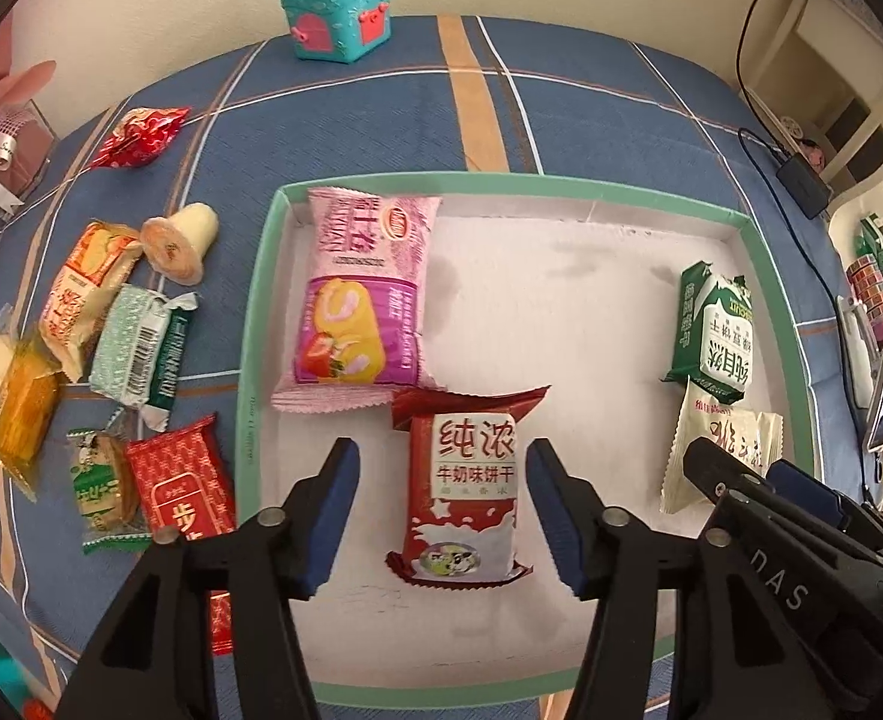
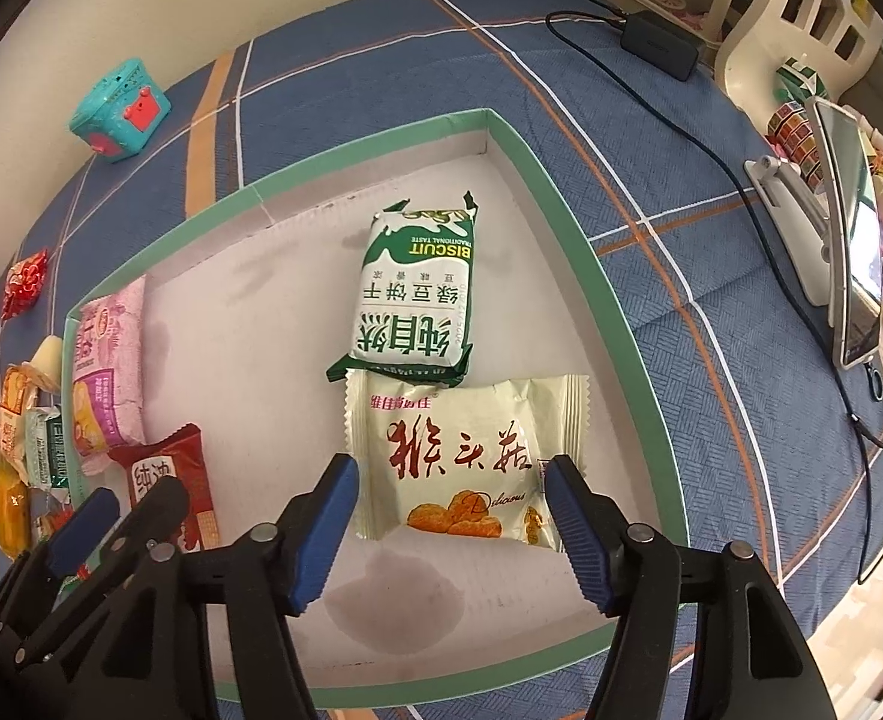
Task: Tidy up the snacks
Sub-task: 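Carry both packs into the white tray and open both tools, then withdraw both tools from the tray toward the remaining snacks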
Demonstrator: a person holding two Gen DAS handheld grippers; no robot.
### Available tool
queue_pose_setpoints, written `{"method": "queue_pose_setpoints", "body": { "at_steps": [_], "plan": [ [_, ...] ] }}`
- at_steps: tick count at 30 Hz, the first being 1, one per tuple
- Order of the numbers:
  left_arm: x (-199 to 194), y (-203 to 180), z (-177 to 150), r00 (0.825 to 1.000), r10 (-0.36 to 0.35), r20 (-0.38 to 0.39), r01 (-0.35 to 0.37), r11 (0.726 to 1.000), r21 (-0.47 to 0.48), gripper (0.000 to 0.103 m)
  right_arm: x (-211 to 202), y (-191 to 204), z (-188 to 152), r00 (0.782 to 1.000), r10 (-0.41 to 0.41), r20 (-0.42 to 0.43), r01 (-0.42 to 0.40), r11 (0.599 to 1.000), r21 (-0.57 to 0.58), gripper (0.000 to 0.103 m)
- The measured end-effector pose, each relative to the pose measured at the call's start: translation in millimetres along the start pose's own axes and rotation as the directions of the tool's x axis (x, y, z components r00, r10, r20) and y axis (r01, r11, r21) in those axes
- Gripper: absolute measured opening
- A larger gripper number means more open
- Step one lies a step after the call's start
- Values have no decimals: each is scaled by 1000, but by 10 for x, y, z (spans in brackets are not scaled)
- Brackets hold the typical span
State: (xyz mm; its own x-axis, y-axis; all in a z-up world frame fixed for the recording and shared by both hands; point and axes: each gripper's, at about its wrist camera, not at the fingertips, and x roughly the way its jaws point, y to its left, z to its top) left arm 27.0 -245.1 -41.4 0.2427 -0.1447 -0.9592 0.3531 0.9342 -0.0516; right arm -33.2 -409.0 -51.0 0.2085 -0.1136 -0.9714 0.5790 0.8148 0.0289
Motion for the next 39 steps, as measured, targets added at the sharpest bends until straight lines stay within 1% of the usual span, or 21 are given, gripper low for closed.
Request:
{"method": "queue_pose_setpoints", "body": {
  "at_steps": [2, 4, 6, 8, 10, 11, 15, 16, 18, 21, 28, 30, 34, 39],
  "plan": [
    [-48, 56, 0, 1000, 7, 7, -7, 1000, -8, 66, -31, 15, -7, 1000, -3, 7, 3, 1000, -6, 72],
    [-96, 102, 13, 1000, 18, 17, -18, 1000, -18, 72, -71, 33, -10, 1000, -11, 20, 11, 1000, -8, 81],
    [-145, 156, 21, 999, 23, 30, -22, 999, -30, 81, -122, 47, -3, 999, -14, 37, 15, 1000, -13, 83],
    [-186, 214, 22, 998, 34, 45, -32, 999, -44, 84, -169, 64, -2, 999, -8, 51, 9, 1000, -19, 84],
    [-223, 297, 15, 997, 49, 58, -45, 997, -61, 87, -204, 86, -4, 998, -9, 62, 11, 1000, -25, 93],
    [-234, 337, 22, 997, 50, 62, -46, 997, -68, 92, -228, 94, 7, 998, -12, 67, 14, 999, -29, 95],
    [-286, 501, 51, 996, 53, 74, -45, 993, -105, 94, -290, 127, 1, 997, -1, 83, 5, 999, -46, 101],
    [-294, 532, 50, 996, 55, 75, -47, 993, -108, 95, -307, 141, -6, 996, -2, 89, 6, 999, -51, 101],
    [-313, 599, 46, 995, 65, 78, -55, 991, -119, 102, -322, 172, -11, 995, -2, 95, 8, 998, -61, 103],
    [-342, 681, 51, 992, 89, 87, -77, 989, -128, 102, -338, 225, -20, 995, 8, 101, -1, 997, -76, 103],
    [-429, 887, 65, 977, 183, 105, -175, 981, -85, 102, -338, 353, -84, 996, 11, 87, -2, 994, -105, 103],
    [-454, 971, 56, 974, 201, 109, -192, 978, -84, 102, -343, 409, -104, 996, 13, 85, -3, 993, -119, 103],
    [-480, 1196, 43, 972, 207, 107, -193, 973, -129, 102, -389, 571, -169, 996, 23, 90, -10, 989, -151, 103],
    [-534, 1543, -5, 966, 234, 112, -210, 958, -195, 102, -453, 833, -278, 994, 49, 98, -28, 980, -199, 103]
  ]
}}
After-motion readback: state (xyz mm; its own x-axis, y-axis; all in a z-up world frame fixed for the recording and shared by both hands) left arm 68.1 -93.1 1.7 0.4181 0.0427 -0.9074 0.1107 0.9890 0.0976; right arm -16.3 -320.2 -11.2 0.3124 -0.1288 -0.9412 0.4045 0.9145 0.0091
